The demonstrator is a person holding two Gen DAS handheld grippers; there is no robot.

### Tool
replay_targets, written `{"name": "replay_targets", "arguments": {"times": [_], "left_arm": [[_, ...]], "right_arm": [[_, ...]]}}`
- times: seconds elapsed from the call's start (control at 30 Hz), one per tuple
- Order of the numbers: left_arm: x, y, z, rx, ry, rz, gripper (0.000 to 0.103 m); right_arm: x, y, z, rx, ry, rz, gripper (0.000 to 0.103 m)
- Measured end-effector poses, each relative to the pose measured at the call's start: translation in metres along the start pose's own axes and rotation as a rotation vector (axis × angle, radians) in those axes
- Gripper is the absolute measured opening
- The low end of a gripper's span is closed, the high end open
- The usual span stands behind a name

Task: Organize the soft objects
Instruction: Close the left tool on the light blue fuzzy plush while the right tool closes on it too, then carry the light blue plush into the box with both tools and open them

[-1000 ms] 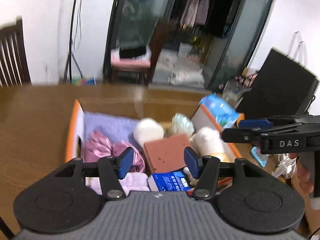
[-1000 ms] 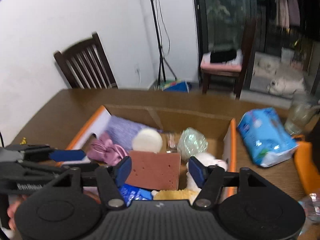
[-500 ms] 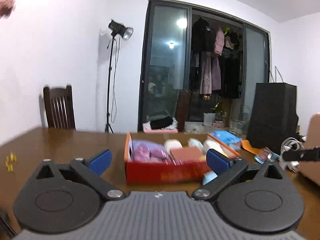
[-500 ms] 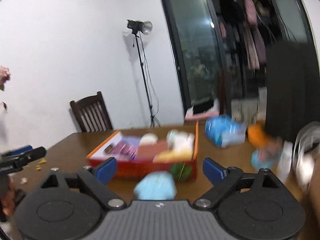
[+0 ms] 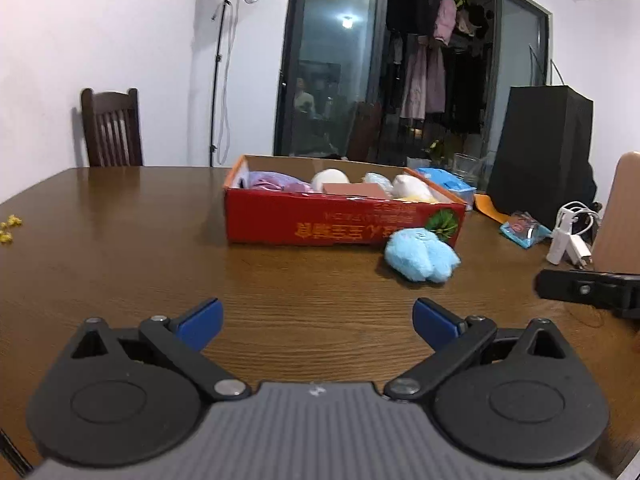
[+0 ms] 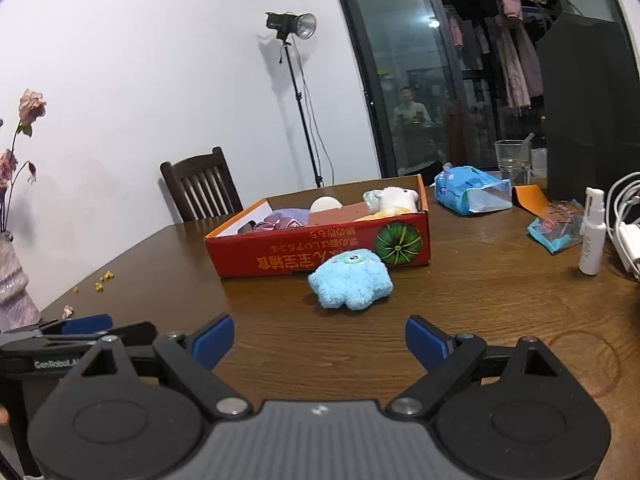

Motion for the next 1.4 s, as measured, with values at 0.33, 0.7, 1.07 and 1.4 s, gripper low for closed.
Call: {"name": "replay_targets", "arguments": {"times": [0.33, 0.7, 1.07, 1.4], "left_arm": [[-0.026, 0.076, 0.029, 0.120, -0.054, -0.067, 0.103], [-0.038, 0.192, 0.044, 0.261, -0.163, -0.175, 0.089], [-0.014, 0.205, 0.040, 0.413, -0.250, -0.287, 0.036], [-0.017, 0.199, 0.046, 0.401, -0.187, -0.261, 0.035]], "right_arm": [[-0.017, 0.056, 0.034, 0.005, 0.038, -0.012, 0.091], [-0.033, 0.148, 0.073, -0.014, 0.150, -0.099, 0.065], [-0.007, 0.160, 0.067, -0.098, 0.177, -0.149, 0.035], [-0.008, 0.157, 0.063, -0.086, 0.149, -0.152, 0.035]]}}
Point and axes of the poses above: each gripper's, at about its wrist camera, not at the fingertips, and y roughly the way its jaws point, z to its right, x to its underside, the point moved 6 cm from there along y, roughly the way its jaws point, and after that the axes turned 5 degrees about z, right-handed, at the moved point
